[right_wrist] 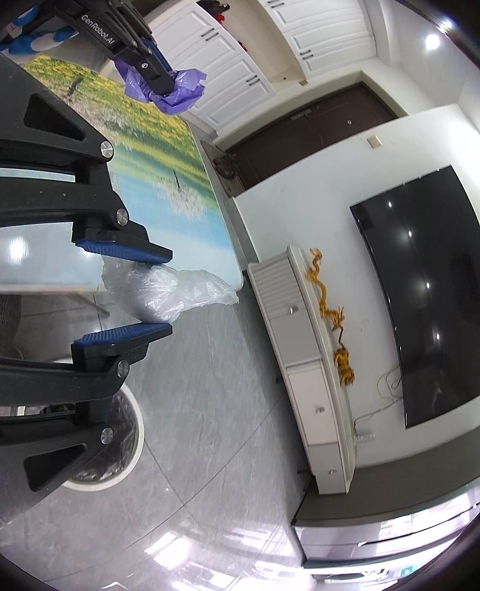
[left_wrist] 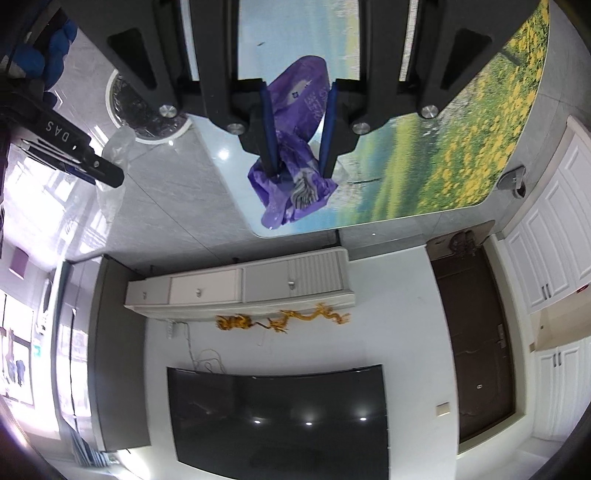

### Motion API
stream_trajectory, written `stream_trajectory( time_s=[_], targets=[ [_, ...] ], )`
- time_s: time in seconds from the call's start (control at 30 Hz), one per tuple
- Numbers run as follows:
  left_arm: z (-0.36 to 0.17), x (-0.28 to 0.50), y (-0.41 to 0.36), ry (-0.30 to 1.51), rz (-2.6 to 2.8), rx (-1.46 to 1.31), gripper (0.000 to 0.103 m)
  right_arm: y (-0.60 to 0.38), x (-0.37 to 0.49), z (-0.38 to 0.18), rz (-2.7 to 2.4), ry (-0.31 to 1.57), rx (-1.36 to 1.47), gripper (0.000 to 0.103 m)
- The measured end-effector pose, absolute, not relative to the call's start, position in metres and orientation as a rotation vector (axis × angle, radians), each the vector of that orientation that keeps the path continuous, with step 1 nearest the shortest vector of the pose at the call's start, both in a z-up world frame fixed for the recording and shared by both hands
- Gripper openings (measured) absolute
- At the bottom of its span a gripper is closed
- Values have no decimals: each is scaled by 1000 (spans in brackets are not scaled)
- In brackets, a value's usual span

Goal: Collect trash
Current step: 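Lift both bags and carry them over the trash bin, then open both tools above the bin to drop the bags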

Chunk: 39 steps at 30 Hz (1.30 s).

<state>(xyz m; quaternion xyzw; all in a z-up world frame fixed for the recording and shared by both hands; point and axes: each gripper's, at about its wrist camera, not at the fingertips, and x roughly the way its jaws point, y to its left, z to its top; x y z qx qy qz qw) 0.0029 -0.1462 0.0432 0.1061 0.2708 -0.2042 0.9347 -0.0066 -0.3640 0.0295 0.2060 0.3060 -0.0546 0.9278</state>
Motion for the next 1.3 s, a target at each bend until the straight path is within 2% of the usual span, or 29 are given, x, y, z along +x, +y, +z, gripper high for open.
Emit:
stream_trajectory(
  time_s=[0.2,0.57,0.97,1.07,1.17,1.3],
  targets=[
    [28,1,-207,599,-516,281,21,-406,-20,8,-202,654,454,31],
    [-34,19,-306,829,-716,316,21,-464,-32,-52,-368,792,453,31],
    [-83,40,-352,1024,-819,250,22,-497,-28,-111,-400,914,561,33],
    [-90,45,-358,1062,-833,222,28,-502,-26,-120,-411,942,578,37],
    [-97,52,-360,1094,-842,193,39,-505,-27,-124,-420,956,583,40],
    [-97,54,-359,1110,-849,167,41,-510,-28,-122,-437,953,586,43]
  ],
)
